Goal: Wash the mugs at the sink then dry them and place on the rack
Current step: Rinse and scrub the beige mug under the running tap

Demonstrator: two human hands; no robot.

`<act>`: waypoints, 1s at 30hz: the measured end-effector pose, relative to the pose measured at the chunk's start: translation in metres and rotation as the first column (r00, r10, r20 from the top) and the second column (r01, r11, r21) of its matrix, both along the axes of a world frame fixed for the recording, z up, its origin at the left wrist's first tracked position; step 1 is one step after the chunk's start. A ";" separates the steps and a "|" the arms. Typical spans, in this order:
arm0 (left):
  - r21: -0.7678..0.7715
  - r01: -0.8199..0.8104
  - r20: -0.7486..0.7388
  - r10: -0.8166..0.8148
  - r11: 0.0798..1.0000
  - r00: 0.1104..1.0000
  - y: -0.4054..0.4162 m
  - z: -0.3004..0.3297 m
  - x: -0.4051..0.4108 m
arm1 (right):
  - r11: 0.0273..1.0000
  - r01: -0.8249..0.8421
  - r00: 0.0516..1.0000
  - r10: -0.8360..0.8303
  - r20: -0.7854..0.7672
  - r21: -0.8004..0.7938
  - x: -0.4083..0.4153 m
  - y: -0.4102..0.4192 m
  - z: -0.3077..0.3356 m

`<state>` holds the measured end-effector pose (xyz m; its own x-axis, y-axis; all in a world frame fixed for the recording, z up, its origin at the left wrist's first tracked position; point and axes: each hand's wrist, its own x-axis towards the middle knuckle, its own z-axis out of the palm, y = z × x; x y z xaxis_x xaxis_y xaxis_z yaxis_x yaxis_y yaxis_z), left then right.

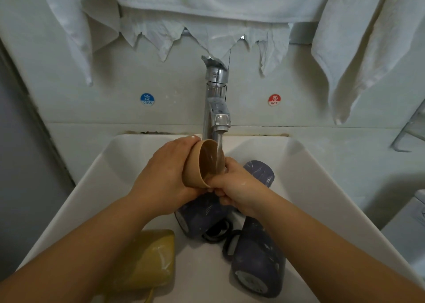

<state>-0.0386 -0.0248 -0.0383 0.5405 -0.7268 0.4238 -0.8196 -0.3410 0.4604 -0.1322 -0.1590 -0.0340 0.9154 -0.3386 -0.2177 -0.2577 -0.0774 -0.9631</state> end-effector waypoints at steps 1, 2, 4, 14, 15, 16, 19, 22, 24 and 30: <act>-0.001 0.004 0.016 -0.004 1.000 1.000 0.000 0.000 -0.002 | 0.997 -0.004 1.000 0.004 -0.008 -0.076 0.002 0.001 0.002; 0.003 0.007 0.025 -0.008 1.000 1.000 -0.001 0.000 -0.004 | 0.984 0.003 1.000 -0.007 -0.023 -0.178 0.003 0.001 0.005; 0.015 0.006 0.035 -0.007 1.000 0.999 -0.003 0.001 -0.006 | 0.917 0.041 0.997 -0.062 -0.042 -0.397 0.006 -0.001 0.004; 0.087 -0.030 0.003 0.030 0.996 1.000 0.001 0.000 -0.001 | 0.891 -0.046 0.997 0.014 -0.074 -0.452 -0.003 -0.005 0.006; 0.087 -0.023 -0.002 0.023 0.996 1.000 0.000 0.001 -0.002 | 0.800 -0.031 0.997 -0.020 -0.079 -0.599 -0.001 -0.006 0.005; 0.085 -0.021 -0.003 0.021 0.996 1.000 -0.001 0.002 -0.002 | 0.737 0.003 0.995 -0.068 -0.070 -0.676 0.002 -0.009 0.001; 0.091 -0.021 0.004 0.021 0.996 1.000 -0.001 0.003 -0.001 | 0.738 0.106 0.988 -0.156 -0.016 -0.666 0.003 -0.012 0.000; 0.081 -0.027 0.022 0.025 0.996 0.999 0.001 0.003 0.000 | 0.878 0.012 1.000 -0.016 -0.005 -0.478 -0.002 -0.013 0.003; 0.075 -0.026 0.021 0.024 0.997 0.999 0.002 0.003 0.001 | 0.919 -0.009 1.000 0.018 0.018 -0.395 -0.004 -0.013 0.002; 0.096 -0.002 0.036 -0.002 0.995 0.999 0.003 0.006 0.001 | 0.771 0.166 0.985 -0.156 0.071 -0.615 0.002 -0.013 -0.003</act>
